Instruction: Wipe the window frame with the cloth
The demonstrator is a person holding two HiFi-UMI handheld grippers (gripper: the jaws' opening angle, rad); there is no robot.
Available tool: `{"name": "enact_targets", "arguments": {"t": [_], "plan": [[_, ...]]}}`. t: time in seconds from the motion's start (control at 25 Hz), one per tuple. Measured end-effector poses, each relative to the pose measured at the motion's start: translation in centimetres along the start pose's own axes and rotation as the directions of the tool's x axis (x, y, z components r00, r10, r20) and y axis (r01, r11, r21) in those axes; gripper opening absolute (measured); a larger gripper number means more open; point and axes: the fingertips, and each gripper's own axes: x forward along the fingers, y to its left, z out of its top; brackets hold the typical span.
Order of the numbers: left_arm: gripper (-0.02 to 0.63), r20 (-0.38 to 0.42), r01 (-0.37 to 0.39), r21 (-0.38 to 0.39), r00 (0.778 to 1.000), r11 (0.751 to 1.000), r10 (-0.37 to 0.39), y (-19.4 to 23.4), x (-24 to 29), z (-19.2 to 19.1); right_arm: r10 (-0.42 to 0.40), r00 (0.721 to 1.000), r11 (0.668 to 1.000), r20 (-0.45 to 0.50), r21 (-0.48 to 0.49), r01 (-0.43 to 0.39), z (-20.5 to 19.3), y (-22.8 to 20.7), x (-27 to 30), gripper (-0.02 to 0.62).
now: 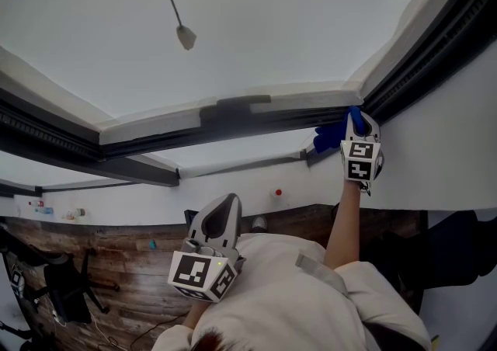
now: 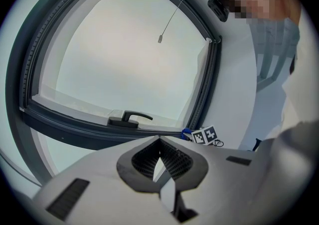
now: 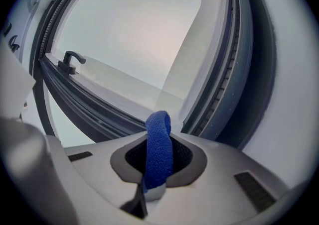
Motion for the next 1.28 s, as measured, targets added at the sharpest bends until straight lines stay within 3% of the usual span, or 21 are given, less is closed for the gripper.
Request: {"name": "enact_targets", "arguments": {"t": [0.24, 0.52, 0.72, 0.84, 1.0, 1.16, 1.28], "plan": [[0.005, 0.009, -0.009, -0.004, 1.0, 1.0, 0.009, 0.5, -0.1, 0.1, -0.037, 0.999, 0.994, -0.023, -0.102, 0.035, 0.1, -0.3, 0.1, 0.049], [0.005, 0.011, -0.024, -0.006, 1.0, 1.0, 0.024, 0.8, -0.4, 0.3, -0.101, 0.993, 0.966, -0.059, -0.246, 0.083, -0.1, -0.7, 0.3, 0.049], [0.005, 0.018, -0.031, -0.005, 0.999, 1.0, 0.031, 1.1, -0.8, 0.5, -0.128, 0.988, 0.953, -0.085, -0.286, 0.099, -0.3, -1.2, 0.4, 0.049], [0.005, 0.02, -0.037, -0.008, 0.999, 0.999, 0.037, 1.4, -1.2, 0.5, -0.124, 0.989, 0.965, -0.083, -0.241, 0.101, -0.2, -1.4, 0.4, 0.049], [0.005, 0.021, -0.043, -0.01, 0.999, 0.999, 0.043, 1.9, -1.9, 0.5, -0.062, 0.997, 0.995, -0.044, -0.076, 0.059, -0.1, -1.3, 0.0, 0.049], [0.006, 0.021, -0.031, -0.009, 0.999, 0.999, 0.032, 2.1, -2.4, 0.4, 0.05, 0.99, 0.994, 0.132, 0.086, -0.062, 3.3, 1.5, -1.5, 0.049], [0.005, 0.023, -0.015, -0.004, 1.0, 1.0, 0.015, 2.2, -2.8, 0.5, 0.154, 0.95, 0.97, 0.271, 0.141, -0.198, 7.4, 6.2, -3.2, 0.05]]}}
